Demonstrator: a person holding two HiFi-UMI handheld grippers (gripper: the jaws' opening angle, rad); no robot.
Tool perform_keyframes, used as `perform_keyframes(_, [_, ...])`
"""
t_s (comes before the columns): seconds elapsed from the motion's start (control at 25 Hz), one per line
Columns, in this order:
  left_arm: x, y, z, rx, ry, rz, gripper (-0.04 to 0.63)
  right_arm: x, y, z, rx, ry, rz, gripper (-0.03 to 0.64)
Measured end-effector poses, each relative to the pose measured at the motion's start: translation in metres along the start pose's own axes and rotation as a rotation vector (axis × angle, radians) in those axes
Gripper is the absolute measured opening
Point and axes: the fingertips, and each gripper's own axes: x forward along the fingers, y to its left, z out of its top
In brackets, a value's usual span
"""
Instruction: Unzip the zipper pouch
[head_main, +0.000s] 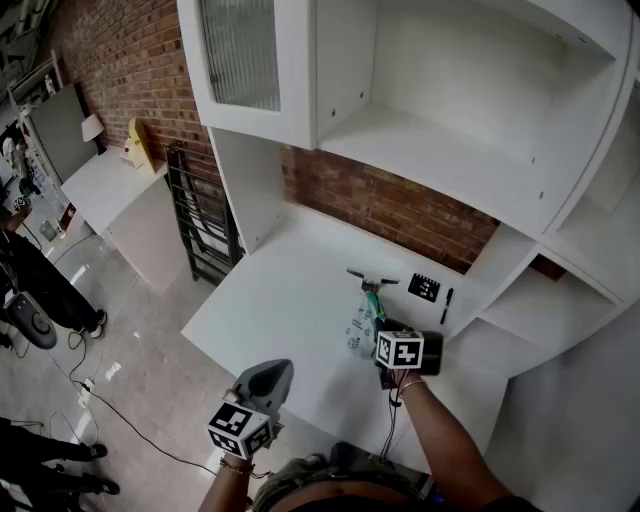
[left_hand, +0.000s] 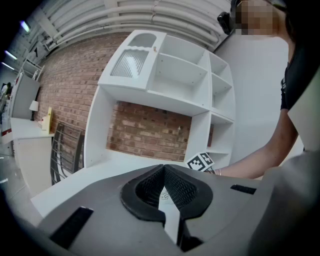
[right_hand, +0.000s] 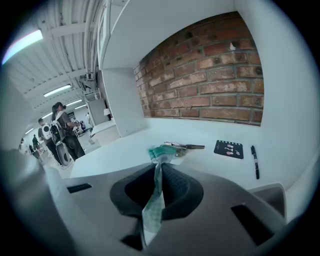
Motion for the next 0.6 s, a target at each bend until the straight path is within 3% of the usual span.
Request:
perform_keyframes(0.12, [0.002,-0.003,-0.001,0.000,0.000,-0.014,0.002,-0.004,-0.010,-0.008,0.023,0.018,-0.036,0.021])
perform_keyframes(0.6, [0.009,-0.010,-0.004,0.004,0.010,-0.054,0.002,-0.026,-0.022,-0.024,0.102,0.052,-0.097,0.178])
